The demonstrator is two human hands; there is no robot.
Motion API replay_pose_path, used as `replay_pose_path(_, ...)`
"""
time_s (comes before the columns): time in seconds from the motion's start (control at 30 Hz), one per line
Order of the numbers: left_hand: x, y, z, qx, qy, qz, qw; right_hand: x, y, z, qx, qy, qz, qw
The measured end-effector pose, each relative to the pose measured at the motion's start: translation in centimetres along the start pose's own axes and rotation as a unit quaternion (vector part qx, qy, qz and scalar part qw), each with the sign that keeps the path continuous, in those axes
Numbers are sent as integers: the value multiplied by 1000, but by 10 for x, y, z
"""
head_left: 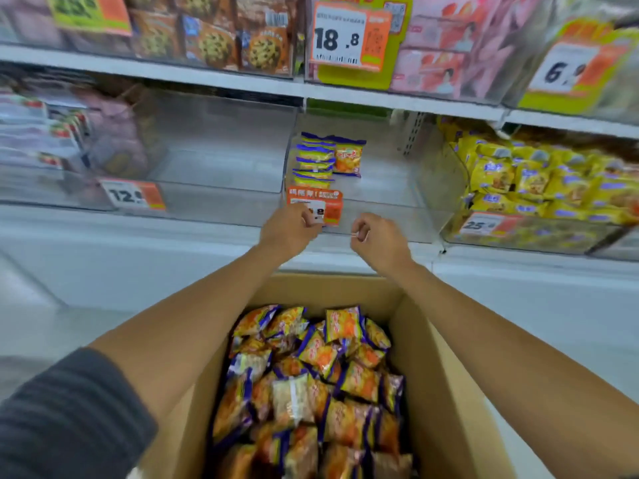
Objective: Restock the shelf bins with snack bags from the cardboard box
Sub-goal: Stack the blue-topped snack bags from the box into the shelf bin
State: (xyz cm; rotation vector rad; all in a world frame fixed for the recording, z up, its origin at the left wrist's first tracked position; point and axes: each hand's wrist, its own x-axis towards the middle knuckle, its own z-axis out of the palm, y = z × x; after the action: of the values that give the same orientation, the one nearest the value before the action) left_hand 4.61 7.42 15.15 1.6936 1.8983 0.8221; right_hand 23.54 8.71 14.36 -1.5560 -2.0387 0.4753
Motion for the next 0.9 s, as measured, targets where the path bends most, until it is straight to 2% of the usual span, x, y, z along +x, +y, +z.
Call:
replay_pose_path(0.1,-34,-51,20,13,-94,-58,994,-33,22,37,-16,-147,43,988)
replay_pose_path(0.23,-61,-108,45,0,-139,-106,985,-55,60,83,12,-211,120,970)
replay_pose_path(0.3,-71,-129,60,-2,-149,-127,981,-58,80,102,22,-208,196,958)
replay_pose_path(0.43,-80,-147,88,-3,-172,-135,976,-58,148,151,96,-193,355,910)
replay_pose_path(0.53,-82,-146,101,-43,-176,-146,973,-71,184,175,157,-202,358,898)
replay_pose_path(0.6,-85,-142,105,-66,-184,-152,969,-80,154,159,227,-165,360,890)
replay_pose_path(0.67,-88,-135,104,-93,-194,-163,963,-87,132,145,350,-139,398,836)
replay_pose_path(0.73,-92,-124,104,-162,-211,-202,943,-95,116,134,469,-165,413,763)
replay_pose_path(0.77,-93,-118,104,-213,-223,-238,921,-99,108,129,492,-191,401,749)
replay_pose_path(0.87,-96,-111,106,-388,-248,-339,820,-109,89,122,479,-267,340,764)
replay_pose_path(0.9,-96,-114,107,-422,-228,-355,802,-109,86,121,463,-291,313,777)
